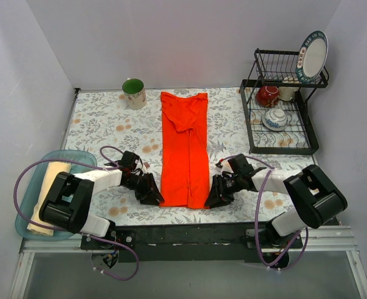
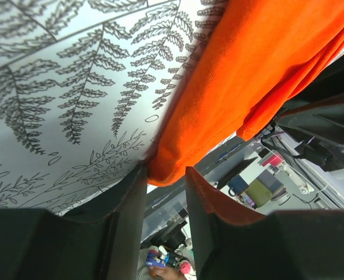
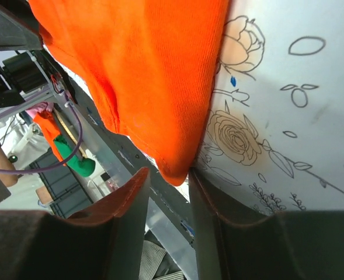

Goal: Roll the t-shirts
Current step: Fold the T-shirt at the center of the board.

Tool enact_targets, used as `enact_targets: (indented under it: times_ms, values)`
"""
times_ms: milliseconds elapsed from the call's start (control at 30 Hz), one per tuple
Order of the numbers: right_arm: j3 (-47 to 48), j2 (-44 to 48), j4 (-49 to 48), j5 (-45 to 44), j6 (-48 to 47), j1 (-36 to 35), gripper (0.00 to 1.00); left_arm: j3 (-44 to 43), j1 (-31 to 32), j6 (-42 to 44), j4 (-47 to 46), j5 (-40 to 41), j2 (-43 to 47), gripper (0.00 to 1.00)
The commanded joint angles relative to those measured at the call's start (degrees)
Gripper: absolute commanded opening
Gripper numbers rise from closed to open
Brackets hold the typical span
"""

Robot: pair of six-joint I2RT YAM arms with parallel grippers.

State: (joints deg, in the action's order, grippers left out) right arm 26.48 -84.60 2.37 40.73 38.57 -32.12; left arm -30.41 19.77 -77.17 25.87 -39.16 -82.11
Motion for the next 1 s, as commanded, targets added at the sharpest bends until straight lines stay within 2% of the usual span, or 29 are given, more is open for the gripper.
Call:
enact_targets:
  times_ms: [0, 67, 167, 300, 400, 433, 533, 800, 967]
  values:
    - [-2.66, -3.21, 0.54, -12.35, -1.74, -0.40, 0.41, 1.15, 0.97, 0.00, -0.90, 0.66, -0.25, 0.30]
    - [-3.01, -3.47, -0.52, -11.64, -1.65, -0.49, 0.37, 1.32, 1.15, -0.09, -0.91, 0.75, -0.33, 0.29]
    - [-3.36, -3.47, -1.05, -11.11, -1.65, -0.49, 0.35, 1.41, 1.15, -0.27, -1.17, 0.92, -0.69, 0.24]
    - [-3.80, -2.85, -1.84, -9.53, -2.18, -0.49, 0.27, 1.50, 1.15, -0.27, -2.22, 0.66, -1.30, 0.16]
    - [-3.80, -2.24, -3.51, -8.21, -2.97, -0.49, 0.15, 1.15, 1.15, -0.09, -2.40, 0.22, -0.78, 0.07]
    - [-3.72, -2.15, -3.60, -7.78, -3.32, -0.40, 0.10, 1.06, 1.15, 0.17, -2.40, -0.13, -0.60, 0.00]
    - [-3.01, -0.75, -3.60, -6.11, -4.55, 0.12, 0.01, 0.88, 1.15, 1.40, -3.98, -4.00, 0.27, 0.00]
    - [0.06, 5.05, 3.86, -5.14, -7.72, 2.32, 0.01, 0.79, 1.15, 2.46, -4.33, -7.24, 3.09, 0.00]
    - [2.08, 5.94, 4.75, -3.21, -7.98, 3.73, 0.01, 0.88, 1.15, 2.99, -4.68, -9.35, 5.55, 0.00]
